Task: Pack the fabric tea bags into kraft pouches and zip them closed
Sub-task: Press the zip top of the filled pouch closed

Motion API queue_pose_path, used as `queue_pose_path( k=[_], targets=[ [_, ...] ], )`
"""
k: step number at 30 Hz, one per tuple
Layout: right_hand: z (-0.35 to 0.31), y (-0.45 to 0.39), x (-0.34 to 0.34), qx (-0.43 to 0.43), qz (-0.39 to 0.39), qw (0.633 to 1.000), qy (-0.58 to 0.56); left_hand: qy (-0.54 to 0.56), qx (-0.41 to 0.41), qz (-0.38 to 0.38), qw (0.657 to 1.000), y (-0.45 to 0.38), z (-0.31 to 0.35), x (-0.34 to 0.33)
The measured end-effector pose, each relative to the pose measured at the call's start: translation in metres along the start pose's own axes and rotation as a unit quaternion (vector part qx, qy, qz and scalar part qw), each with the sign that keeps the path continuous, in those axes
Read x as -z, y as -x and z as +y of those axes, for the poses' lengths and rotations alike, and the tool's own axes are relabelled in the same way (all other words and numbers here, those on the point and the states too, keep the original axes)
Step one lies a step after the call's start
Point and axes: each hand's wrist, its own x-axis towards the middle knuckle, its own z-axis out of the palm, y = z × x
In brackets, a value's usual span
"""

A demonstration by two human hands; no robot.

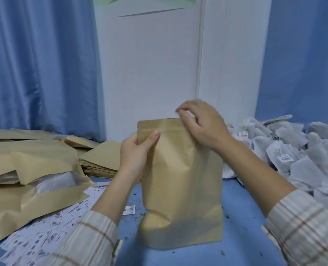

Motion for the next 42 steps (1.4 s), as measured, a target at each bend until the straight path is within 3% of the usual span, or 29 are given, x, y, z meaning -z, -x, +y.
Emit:
queue_pose_path(
  k=[4, 7, 10, 15, 19, 21, 28, 34, 38, 42],
  targets=[
    [-0.009, -0.011, 0.016, -0.028, -0.179, 0.982, 0.047, 0.011, 0.017, 0.012, 1.0, -0.002, -0.002, 0.007],
    [-0.015, -0.023, 0.025, -0.046, -0.32, 0.94, 0.105, 0.011, 0.018, 0.006, 1.0, -0.002, -0.003, 0.009],
    [-0.022, -0.038, 0.024, -0.04, -0.391, 0.91, 0.133, 0.032, 0.025, -0.007, 0.999, -0.002, -0.002, 0.007],
    [-0.017, -0.035, 0.005, 0.022, -0.26, 0.96, 0.101, -0.01, 0.029, -0.017, 0.999, -0.007, 0.002, 0.014],
    [-0.014, -0.035, -0.003, 0.006, -0.304, 0.95, 0.066, -0.003, 0.039, -0.031, 0.999, -0.007, 0.003, 0.017],
    [-0.014, -0.036, -0.001, -0.016, -0.28, 0.959, 0.037, -0.001, 0.042, -0.03, 0.999, -0.007, 0.001, 0.02],
    [-0.023, -0.045, -0.002, -0.043, -0.306, 0.951, -0.004, -0.005, 0.007, 0.031, 0.999, -0.01, 0.004, 0.019],
    [-0.029, -0.048, -0.009, -0.023, -0.251, 0.968, 0.019, -0.018, -0.024, 0.101, 0.994, -0.012, 0.009, 0.012],
    [-0.036, -0.047, -0.008, -0.012, -0.279, 0.96, 0.015, -0.028, -0.036, 0.067, 0.997, -0.009, 0.008, 0.009],
    [-0.042, -0.048, -0.012, -0.008, -0.242, 0.97, 0.029, -0.022, -0.028, 0.029, 0.999, -0.01, 0.005, 0.011]
  ],
)
